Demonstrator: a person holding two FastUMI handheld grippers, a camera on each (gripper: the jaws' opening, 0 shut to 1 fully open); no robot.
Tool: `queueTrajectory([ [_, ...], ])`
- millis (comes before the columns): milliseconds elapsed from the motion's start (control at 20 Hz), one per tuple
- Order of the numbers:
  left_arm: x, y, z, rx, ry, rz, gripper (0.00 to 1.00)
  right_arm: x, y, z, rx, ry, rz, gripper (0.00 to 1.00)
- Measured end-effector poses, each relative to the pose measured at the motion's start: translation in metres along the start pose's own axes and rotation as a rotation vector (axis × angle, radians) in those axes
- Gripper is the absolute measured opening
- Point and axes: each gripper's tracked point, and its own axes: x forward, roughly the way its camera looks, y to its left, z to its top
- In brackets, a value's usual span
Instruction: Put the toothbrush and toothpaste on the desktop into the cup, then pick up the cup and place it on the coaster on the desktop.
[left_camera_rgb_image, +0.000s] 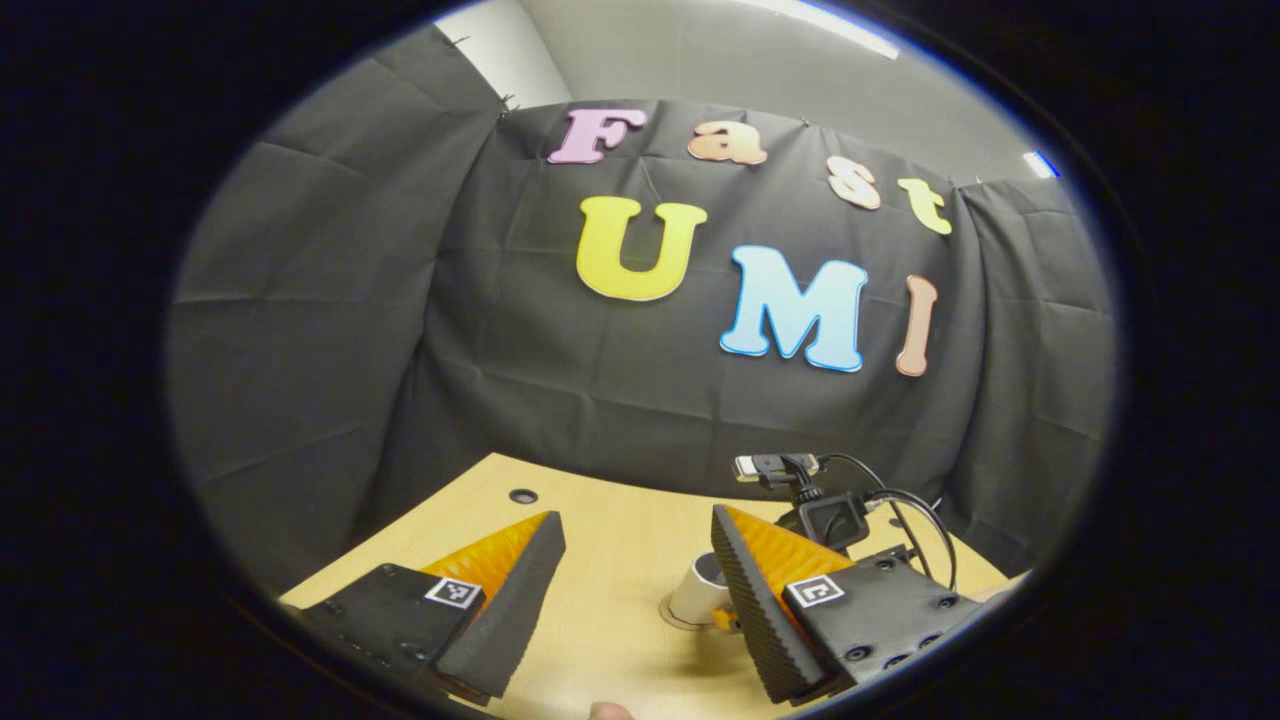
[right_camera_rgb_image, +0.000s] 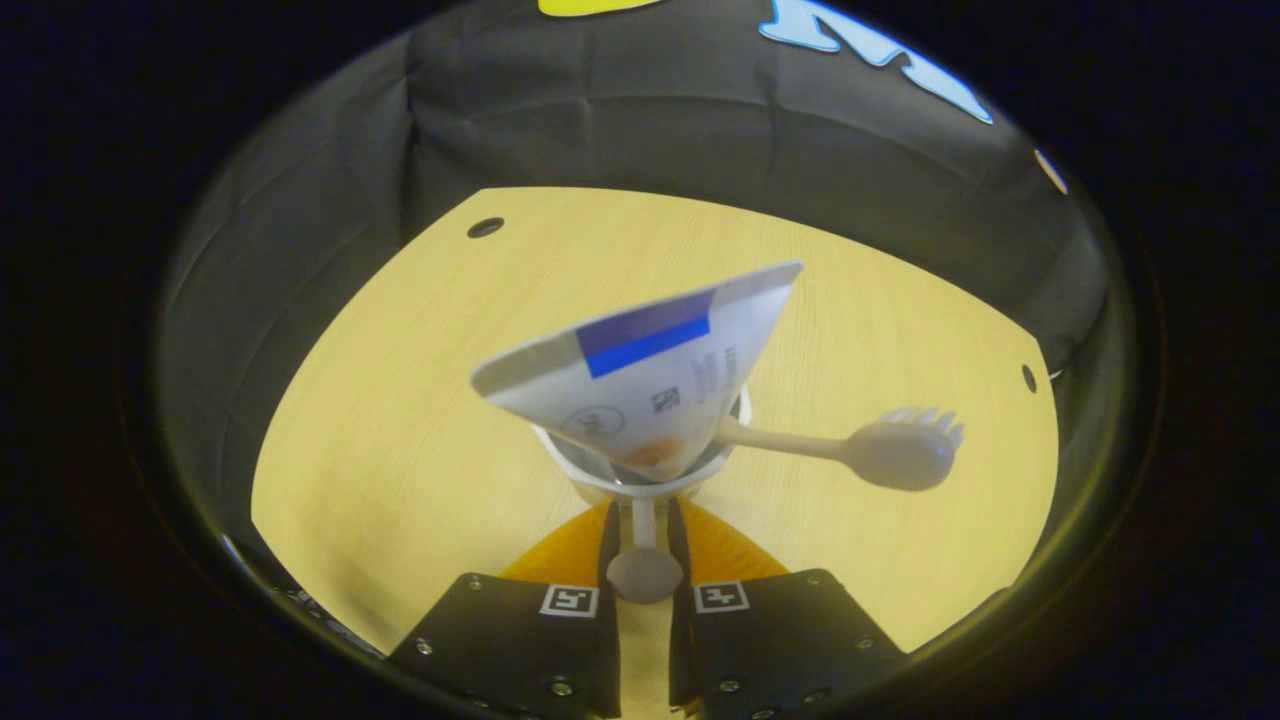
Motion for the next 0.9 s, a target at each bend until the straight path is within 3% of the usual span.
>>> queueTrajectory([
  [250, 0.000, 0.003, 0.000, -0.003, 0.003, 0.002, 0.95, 0.002, 0.002, 0.000, -0.005, 0.007, -0.016, 0.20],
  [500, 0.004, -0.003, -0.001, -0.003, 0.008, -0.006, 0.95, -0.007, 0.001, 0.004, -0.018, -0.012, -0.012, 0.28],
  [650, 0.003, -0.004, -0.004, 0.003, 0.010, -0.002, 0.95, -0.023, 0.002, -0.002, -0.022, -0.030, -0.001, 0.49],
  [750, 0.004, -0.007, -0.007, -0.002, 0.016, 0.000, 0.95, -0.035, -0.002, -0.009, -0.020, -0.042, 0.005, 0.55],
  [800, 0.005, -0.010, -0.010, -0.005, 0.022, -0.003, 0.95, -0.041, -0.004, -0.013, -0.017, -0.047, 0.007, 0.63],
  [900, 0.006, -0.014, -0.014, -0.004, 0.028, -0.004, 0.95, -0.059, -0.014, -0.020, -0.004, -0.068, -0.004, 0.71],
])
